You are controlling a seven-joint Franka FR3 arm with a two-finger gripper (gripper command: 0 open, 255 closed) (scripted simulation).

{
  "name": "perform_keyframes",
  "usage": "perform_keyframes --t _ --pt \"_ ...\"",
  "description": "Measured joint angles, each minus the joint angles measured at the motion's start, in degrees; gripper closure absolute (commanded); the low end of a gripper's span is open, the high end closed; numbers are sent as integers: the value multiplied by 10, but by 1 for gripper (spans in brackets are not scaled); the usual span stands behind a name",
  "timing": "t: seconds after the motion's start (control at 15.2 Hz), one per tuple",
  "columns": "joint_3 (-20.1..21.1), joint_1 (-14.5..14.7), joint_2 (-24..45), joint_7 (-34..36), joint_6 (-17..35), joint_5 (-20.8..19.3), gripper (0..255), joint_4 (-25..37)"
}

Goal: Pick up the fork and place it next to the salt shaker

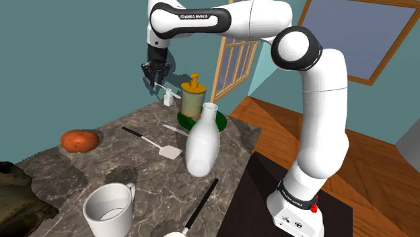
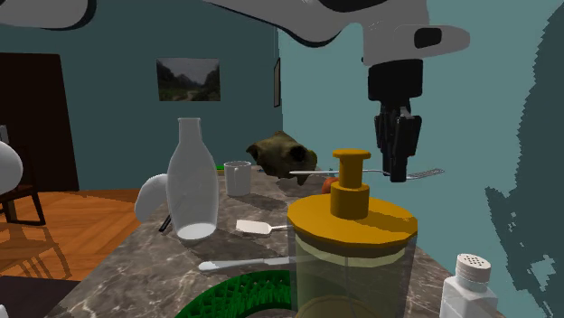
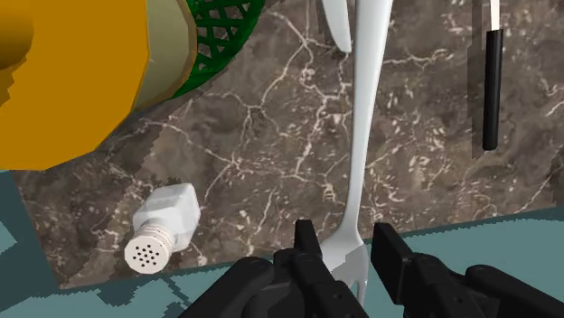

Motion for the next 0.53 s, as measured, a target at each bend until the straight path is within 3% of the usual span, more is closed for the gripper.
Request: perform_keyframes --t 0.2,0.53 --pt "-6 -6 19 -13 4 -4 255 15" --pt "-7 -10 22 -12 41 -6 255 -20"
